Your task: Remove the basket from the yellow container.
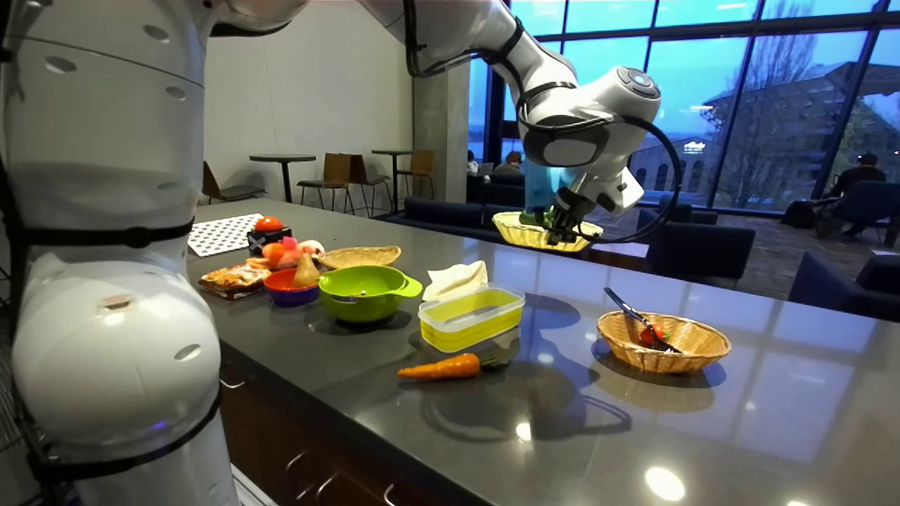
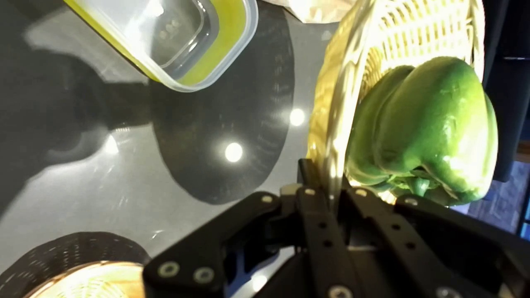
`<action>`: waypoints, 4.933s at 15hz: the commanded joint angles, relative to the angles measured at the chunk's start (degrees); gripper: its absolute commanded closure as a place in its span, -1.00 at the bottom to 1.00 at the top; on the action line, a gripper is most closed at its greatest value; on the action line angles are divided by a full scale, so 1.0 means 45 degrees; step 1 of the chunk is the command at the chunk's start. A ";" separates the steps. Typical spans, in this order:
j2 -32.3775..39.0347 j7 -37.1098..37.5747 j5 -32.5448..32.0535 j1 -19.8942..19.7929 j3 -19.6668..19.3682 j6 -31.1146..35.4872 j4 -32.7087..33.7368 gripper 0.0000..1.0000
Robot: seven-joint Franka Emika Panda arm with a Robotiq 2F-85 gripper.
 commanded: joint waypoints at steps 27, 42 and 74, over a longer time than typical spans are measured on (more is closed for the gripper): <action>0.5221 0.2046 0.1275 -0.0066 0.1016 -0.0598 0.4523 0.95; 0.5632 0.2553 0.1232 -0.0066 0.0969 -0.0956 0.4710 0.81; 0.9011 0.2845 0.0716 -0.0254 0.1232 0.0036 0.8315 0.95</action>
